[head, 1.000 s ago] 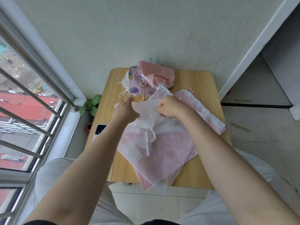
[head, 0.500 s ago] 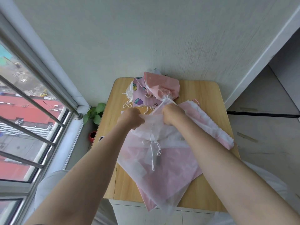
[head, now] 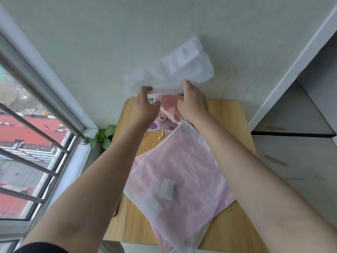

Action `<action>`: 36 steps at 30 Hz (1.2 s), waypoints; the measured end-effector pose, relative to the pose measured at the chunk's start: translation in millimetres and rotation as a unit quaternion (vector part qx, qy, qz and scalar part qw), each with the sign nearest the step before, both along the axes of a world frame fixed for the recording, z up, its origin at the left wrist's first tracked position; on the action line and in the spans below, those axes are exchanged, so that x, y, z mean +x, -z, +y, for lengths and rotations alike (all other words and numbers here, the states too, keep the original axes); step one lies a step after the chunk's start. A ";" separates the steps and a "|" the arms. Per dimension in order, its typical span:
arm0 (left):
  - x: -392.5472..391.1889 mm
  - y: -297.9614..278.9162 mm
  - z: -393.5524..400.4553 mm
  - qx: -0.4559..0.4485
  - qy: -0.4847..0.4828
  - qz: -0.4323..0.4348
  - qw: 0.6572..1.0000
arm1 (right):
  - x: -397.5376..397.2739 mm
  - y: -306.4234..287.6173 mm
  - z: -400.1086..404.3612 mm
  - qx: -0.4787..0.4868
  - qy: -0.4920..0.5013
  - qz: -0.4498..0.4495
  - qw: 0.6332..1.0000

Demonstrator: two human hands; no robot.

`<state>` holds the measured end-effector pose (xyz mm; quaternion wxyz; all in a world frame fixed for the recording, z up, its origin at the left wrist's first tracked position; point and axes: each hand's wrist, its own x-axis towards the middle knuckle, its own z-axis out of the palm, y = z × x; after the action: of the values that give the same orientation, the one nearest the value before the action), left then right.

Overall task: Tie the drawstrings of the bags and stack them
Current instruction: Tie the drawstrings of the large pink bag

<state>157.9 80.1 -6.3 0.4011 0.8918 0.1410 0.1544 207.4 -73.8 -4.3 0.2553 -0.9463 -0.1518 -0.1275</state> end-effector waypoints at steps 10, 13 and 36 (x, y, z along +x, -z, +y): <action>31.4 62.9 15.3 0.027 0.086 0.237 0.967 | 25.0 70.2 9.8 -0.138 -0.030 0.233 0.962; 40.9 84.0 16.9 0.027 0.081 0.240 0.967 | 27.6 79.1 9.9 -0.156 -0.043 0.252 0.954; -50.1 100.7 -39.8 0.109 0.037 0.219 0.969 | -41.6 93.8 -61.0 -0.077 0.131 0.279 0.948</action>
<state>107.7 40.3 -107.0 0.2660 0.9468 0.1751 -0.0454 165.8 -134.8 -98.1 0.1950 -0.9724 0.0412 0.1211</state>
